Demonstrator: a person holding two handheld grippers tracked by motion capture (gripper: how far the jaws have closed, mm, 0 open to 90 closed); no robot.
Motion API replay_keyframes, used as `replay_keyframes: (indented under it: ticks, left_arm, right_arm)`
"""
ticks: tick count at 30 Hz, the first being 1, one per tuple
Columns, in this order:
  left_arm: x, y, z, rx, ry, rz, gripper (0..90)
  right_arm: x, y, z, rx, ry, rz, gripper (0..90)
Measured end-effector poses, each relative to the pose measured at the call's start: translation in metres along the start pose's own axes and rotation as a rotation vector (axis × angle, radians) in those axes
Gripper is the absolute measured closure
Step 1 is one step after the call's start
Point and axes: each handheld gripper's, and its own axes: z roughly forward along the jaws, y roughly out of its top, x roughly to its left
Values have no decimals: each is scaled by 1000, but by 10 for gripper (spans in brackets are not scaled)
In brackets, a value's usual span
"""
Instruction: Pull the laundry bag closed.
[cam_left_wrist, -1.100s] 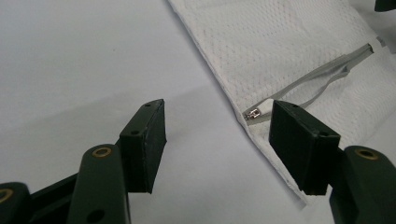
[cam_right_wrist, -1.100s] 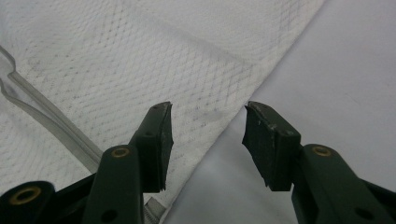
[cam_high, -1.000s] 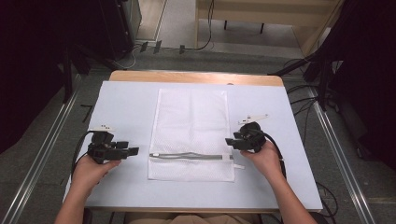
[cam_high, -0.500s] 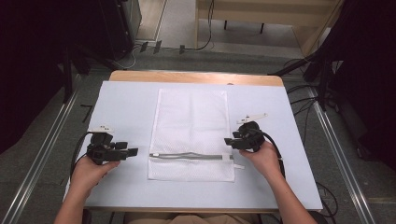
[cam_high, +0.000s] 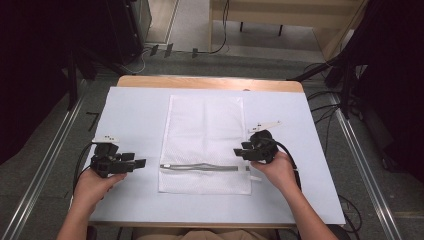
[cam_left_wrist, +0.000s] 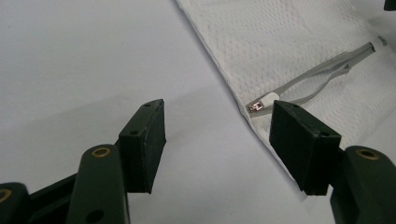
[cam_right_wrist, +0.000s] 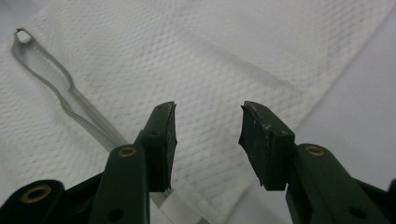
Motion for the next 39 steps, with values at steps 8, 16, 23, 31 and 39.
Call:
replay_keyframes:
  ticks: [8,16,23,31,39]
  left_arm:
    - [0,-1,-2,-7,1,3,367]
    - [0,-1,-1,-3,-1,6,368]
    - [-1,-1,-1,-6,-1,3,368]
    - [-2,-1,-2,-12,5,4,368]
    - [0,4,0,-4,-12,-5,385]
  right_arm:
    - [22,6,5,3,43,-49,586]
    - [42,13,8,-5,94,-80,630]
    - [55,18,13,-3,122,-93,665]
    - [67,27,20,-5,150,-84,695]
    - [85,37,32,13,176,-123,703]
